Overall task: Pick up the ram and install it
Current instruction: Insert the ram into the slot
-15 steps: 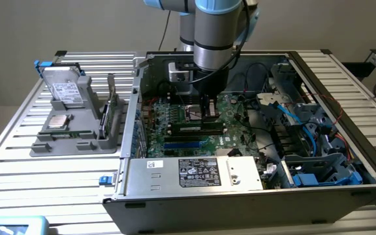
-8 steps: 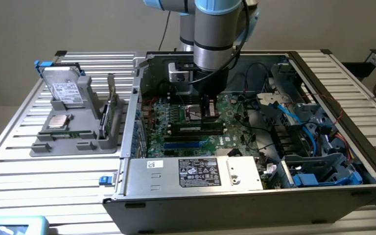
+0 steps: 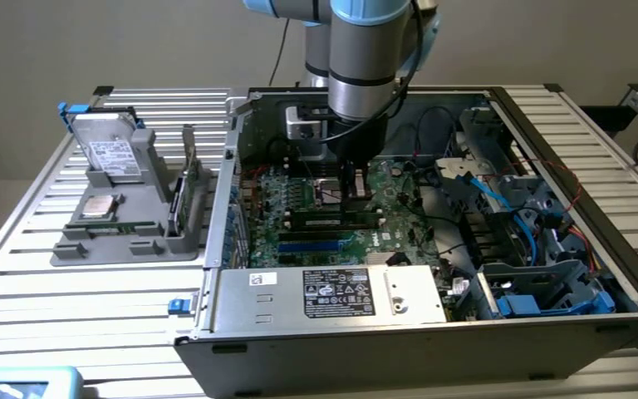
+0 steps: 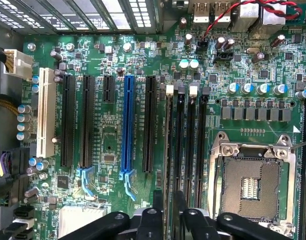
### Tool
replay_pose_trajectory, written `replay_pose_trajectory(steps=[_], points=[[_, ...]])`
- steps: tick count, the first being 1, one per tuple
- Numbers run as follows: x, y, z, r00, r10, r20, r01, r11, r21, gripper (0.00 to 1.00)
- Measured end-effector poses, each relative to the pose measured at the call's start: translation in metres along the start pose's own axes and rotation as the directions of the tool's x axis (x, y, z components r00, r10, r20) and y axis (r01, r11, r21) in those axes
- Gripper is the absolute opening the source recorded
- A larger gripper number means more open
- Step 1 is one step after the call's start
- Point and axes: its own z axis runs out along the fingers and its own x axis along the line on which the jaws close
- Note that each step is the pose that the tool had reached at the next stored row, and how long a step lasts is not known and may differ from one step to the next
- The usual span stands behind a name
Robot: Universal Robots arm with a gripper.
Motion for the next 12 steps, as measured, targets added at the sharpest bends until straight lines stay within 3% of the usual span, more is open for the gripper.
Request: replay_pose_trajectory(steps=[1,5,12], points=[[0.000,0.0000,0.0000,1.0000,0.000,0.0001,0.000,1.0000,0.0000,0.27],[0.001,-0.0014,-0.0057,1.0000,0.000,-0.0001,0.000,1.0000,0.0000,0.27],[0.002,-0.0162,-0.0166,1.0000,0.000,0.0001,0.000,1.0000,-0.0061,0.27]])
